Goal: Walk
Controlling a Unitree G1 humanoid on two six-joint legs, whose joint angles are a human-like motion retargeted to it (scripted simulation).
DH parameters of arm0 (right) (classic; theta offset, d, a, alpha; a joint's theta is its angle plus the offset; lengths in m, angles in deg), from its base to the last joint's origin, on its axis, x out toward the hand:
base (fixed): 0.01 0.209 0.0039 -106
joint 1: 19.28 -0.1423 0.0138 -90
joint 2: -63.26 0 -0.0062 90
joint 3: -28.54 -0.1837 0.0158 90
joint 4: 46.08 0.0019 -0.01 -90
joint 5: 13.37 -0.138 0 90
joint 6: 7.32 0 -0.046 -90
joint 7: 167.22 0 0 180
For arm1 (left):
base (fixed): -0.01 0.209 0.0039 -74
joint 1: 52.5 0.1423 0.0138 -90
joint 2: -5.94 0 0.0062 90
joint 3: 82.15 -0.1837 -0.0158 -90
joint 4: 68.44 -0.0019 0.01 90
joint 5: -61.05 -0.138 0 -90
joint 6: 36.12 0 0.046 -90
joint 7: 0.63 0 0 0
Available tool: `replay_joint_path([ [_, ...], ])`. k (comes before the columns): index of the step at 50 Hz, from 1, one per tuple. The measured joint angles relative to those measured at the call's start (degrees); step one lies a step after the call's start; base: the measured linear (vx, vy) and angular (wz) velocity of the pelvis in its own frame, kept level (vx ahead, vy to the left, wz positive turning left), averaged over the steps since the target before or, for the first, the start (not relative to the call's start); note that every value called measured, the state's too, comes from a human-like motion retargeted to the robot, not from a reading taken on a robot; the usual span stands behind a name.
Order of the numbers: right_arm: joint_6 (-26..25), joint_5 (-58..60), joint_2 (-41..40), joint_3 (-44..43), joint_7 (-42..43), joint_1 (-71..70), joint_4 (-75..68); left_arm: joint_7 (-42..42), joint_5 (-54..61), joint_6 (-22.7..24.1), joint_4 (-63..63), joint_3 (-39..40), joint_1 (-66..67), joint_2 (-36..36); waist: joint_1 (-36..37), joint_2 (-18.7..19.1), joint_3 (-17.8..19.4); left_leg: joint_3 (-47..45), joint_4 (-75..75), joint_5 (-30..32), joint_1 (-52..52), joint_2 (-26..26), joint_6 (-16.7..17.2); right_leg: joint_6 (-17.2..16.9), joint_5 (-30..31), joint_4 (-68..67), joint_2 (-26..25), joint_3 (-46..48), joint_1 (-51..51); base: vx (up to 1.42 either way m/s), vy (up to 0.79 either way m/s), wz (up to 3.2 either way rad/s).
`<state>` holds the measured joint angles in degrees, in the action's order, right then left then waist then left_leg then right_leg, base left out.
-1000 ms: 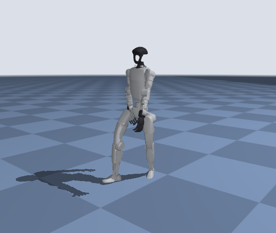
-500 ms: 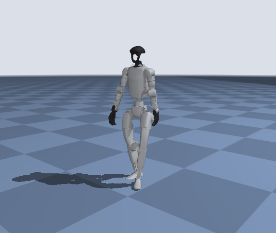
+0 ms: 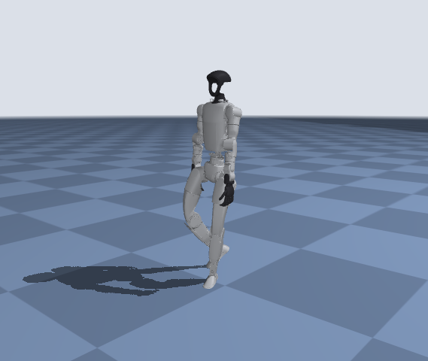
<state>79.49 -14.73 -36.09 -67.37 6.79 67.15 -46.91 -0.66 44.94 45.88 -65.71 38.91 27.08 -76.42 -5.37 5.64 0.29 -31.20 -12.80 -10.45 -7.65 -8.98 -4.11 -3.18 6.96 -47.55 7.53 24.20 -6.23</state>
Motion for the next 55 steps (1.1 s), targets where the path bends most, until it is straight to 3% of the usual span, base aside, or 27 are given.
replay_joint_path([
  [4,-1.0,0.4,0.4,-2.0,-1.5,4.5,-0.2,0.4,1.6,1.2,1.9,-1.1,-5.7,-1.7,-2.6,-1.5,-0.3,-0.7,4.4,-0.1,3.8,3.6,0.9,0.6,-4.5,4.3,0.9,-0.1,-8.9,0.40,0.06,0.47],
  [10,-2.1,0.4,0.7,-3.6,-4.4,10.4,-0.3,0.5,4.5,3.0,4.8,-2.0,-11.4,-3.5,-6.9,-4.6,-0.4,0.4,8.1,-1.8,10.3,8.8,2.0,2.5,-8.3,27.3,0.5,-3.7,-15.7,0.49,-0.01,0.58],
  [15,-2.6,-0.4,0.3,-5.3,-5.6,13.7,-0.2,0.7,3.5,3.5,5.6,-3.5,-13.4,-4.4,-7.4,-5.4,-0.9,1.6,9.4,-3.6,15.6,9.7,3.5,3.0,-7.7,40.2,-0.8,-3.4,-19.0,0.60,-0.07,0.30],
  [20,-2.7,-0.3,0.2,-6.0,-5.2,13.1,-0.2,0.8,2.9,4.1,5.4,-2.8,-12.3,-4.2,-8.8,-4.8,-2.1,0.9,9.9,-4.7,19.2,8.8,7.0,4.8,-8.4,37.0,-0.8,-1.3,-20.8,0.60,-0.11,0.23],
  [24,-1.5,-2.7,-0.7,-5.1,-5.1,12.4,-0.3,-0.1,1.0,2.8,3.0,-1.2,-9.6,-4.2,-10.8,-4.7,-3.2,3.7,8.9,-3.6,21.9,8.4,9.1,7.8,-3.6,32.7,-0.8,-1.1,-20.2,0.78,-0.25,0.53],
  [29,-1.1,-4.6,-2.0,-5.0,-2.5,9.9,-1.6,-0.2,-2.1,2.4,1.1,1.4,-2.1,-1.9,-9.6,-6.3,-5.8,2.4,3.5,8.2,23.6,7.2,12.2,9.1,-7.8,29.0,-2.0,-5.9,-18.1,0.75,-0.26,0.18],
  [33,1.2,-6.2,-2.3,-1.4,-0.1,6.3,-1.1,-1.1,-2.6,1.8,-1.0,3.9,5.3,0.3,-8.5,-11.2,-5.8,-3.0,-8.6,20.2,23.6,8.0,9.3,9.2,-10.7,32.5,0.8,-5.5,-10.2,0.69,-0.19,-0.20],
  [35,1.7,-5.7,-2.5,-0.5,0.4,4.0,-0.4,-1.9,-3.4,1.0,-2.4,4.3,8.3,0.7,-7.3,-14.5,-5.1,-4.4,-18.3,20.2,21.5,7.9,7.2,8.8,-12.3,33.4,2.9,-7.8,-6.9,0.56,-0.14,-0.15],
  [38,1.8,-5.4,-2.7,-0.2,1.8,-0.7,0.2,-1.9,-5.0,-0.1,-4.2,5.0,11.7,1.5,-5.8,-17.5,-3.6,-10.2,-27.9,14.7,17.6,4.3,3.1,8.4,-14.5,34.4,4.9,-7.4,-2.5,0.49,-0.11,-0.02],
  [42,1.9,-7.3,-3.5,0.4,3.5,-7.5,0.8,-3.3,-5.9,-0.6,-5.1,5.1,16.6,3.6,-5.5,-14.8,-2.5,-8.1,-29.2,9.3,6.3,1.2,4.3,8.8,-15.4,38.6,0.7,-4.9,2.3,0.51,-0.09,-0.01],
  [49,4.7,-9.8,-4.3,2.2,6.0,-14.9,4.2,-5.1,-8.9,-1.5,-6.2,5.9,21.5,6.7,-1.4,-9.6,-0.6,-3.5,-8.5,5.5,-8.4,2.8,3.1,8.9,-16.6,44.9,-7.7,-4.7,10.2,0.47,-0.02,-0.40],
  [55,5.6,-8.2,-4.7,3.3,6.5,-17.4,6.0,-5.3,-9.3,-2.1,-6.2,6.1,21.7,7.5,2.3,-9.7,-0.8,-1.1,1.8,4.6,-15.5,5.9,0.6,5.2,-17.5,46.4,-7.4,-3.9,15.8,0.58,0.05,-0.49],
])
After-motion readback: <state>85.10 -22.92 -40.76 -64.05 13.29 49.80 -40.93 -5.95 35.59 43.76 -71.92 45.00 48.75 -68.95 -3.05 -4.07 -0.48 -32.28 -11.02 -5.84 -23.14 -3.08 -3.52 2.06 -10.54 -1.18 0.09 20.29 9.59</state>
